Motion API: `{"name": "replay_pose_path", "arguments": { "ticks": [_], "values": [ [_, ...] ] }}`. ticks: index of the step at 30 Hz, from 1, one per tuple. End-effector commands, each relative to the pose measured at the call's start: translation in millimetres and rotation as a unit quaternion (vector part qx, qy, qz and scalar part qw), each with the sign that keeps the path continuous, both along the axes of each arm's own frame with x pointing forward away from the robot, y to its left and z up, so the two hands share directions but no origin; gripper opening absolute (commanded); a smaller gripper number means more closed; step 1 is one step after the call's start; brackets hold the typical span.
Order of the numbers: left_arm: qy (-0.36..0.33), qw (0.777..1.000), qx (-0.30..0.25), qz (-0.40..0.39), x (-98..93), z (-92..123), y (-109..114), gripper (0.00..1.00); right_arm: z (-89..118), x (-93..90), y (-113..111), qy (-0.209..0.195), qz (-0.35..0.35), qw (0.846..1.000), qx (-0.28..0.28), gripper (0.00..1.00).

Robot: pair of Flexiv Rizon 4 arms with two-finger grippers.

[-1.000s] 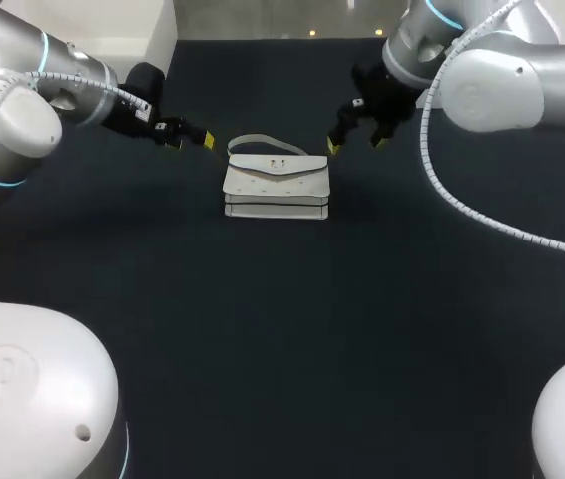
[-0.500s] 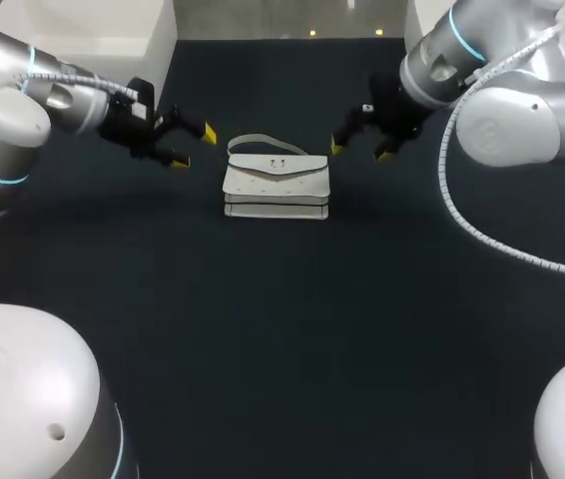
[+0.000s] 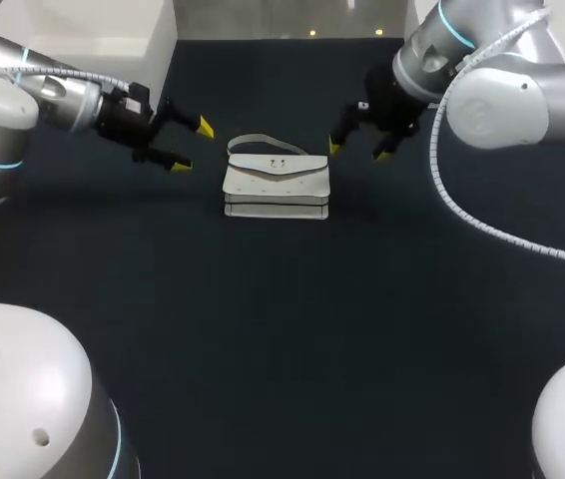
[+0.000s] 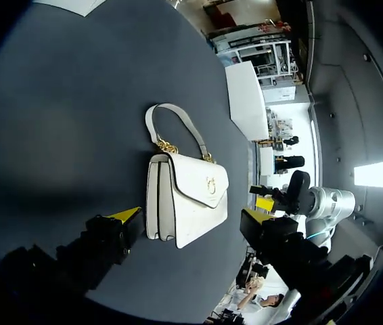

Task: Pick up the bag, open it, inspect its contents, close it, and place it on the opposite side

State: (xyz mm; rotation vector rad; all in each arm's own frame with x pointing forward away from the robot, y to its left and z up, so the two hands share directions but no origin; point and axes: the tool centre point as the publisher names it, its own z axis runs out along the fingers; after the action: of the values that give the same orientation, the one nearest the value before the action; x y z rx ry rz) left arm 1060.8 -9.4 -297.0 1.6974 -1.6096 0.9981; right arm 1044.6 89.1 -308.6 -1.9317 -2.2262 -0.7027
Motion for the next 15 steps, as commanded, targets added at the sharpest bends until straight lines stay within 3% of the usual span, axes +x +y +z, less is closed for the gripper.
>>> {"name": "replay_pose_path", "arguments": {
  "ticks": [1,6,15],
  "values": [
    [-0.003,1.0,-0.018,-0.009,6.8,-1.7,0.9,1.0,0.7,16.2,10.9,0.033,-0.018,0.999,0.032,1.0],
    [-0.02,0.998,-0.046,-0.033,12.8,-1.6,0.6,1.0,6.1,19.4,19.9,0.086,-0.044,0.991,0.096,1.0],
    [0.0,0.995,-0.079,-0.054,23.8,-8.3,-8.5,1.0,3.8,22.3,24.5,0.126,-0.093,0.971,0.178,1.0]
  ]
}}
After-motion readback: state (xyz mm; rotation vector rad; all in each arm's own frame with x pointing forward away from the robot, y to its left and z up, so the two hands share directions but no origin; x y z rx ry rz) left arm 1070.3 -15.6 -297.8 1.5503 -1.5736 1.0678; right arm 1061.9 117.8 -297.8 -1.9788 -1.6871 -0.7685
